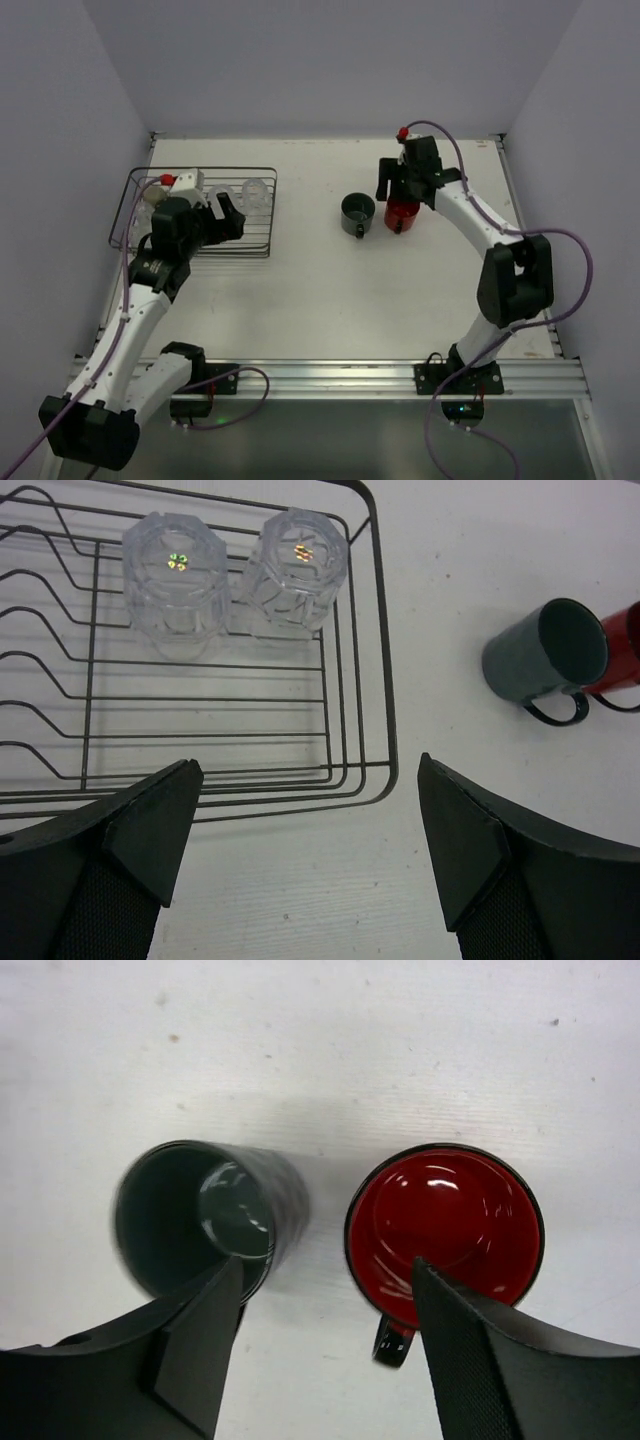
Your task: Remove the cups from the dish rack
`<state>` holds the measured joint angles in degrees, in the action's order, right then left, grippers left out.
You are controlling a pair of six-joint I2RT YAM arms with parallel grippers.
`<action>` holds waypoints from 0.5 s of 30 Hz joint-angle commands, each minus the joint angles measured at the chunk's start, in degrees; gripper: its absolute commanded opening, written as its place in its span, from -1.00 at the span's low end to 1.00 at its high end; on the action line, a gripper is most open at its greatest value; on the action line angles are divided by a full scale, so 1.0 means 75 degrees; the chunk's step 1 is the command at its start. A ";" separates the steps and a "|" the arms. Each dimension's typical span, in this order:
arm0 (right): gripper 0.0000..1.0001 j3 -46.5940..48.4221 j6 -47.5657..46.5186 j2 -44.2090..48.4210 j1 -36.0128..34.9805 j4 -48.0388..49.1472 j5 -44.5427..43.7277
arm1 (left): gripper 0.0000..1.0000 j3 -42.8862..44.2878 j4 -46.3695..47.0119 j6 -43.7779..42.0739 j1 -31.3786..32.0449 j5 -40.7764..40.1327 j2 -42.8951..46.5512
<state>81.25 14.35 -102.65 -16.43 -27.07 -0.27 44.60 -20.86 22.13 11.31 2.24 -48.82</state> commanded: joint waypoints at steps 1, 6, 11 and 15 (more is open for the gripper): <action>0.44 -0.0646 0.0512 0.1625 -0.0036 0.0620 0.0539 | 0.88 0.0872 0.0133 0.0283 -0.0043 -0.1094 -0.0624; 0.45 -0.2964 0.1225 0.4004 -0.0106 0.2119 0.1336 | 0.86 0.1564 0.0286 0.0506 -0.0090 -0.2100 -0.2135; 0.45 -0.4434 0.1602 0.5447 -0.0177 0.3384 0.2098 | 0.89 0.2466 0.0356 0.0506 -0.0114 -0.2665 -0.3321; 0.45 -0.5056 0.1696 0.6092 -0.0177 0.3772 0.2368 | 0.90 0.3017 0.0298 0.0366 -0.0125 -0.3028 -0.4409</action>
<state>45.41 24.91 -58.98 -17.69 -5.54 13.58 62.85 -20.43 24.84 10.87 -14.76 -78.24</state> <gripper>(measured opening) 0.722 0.947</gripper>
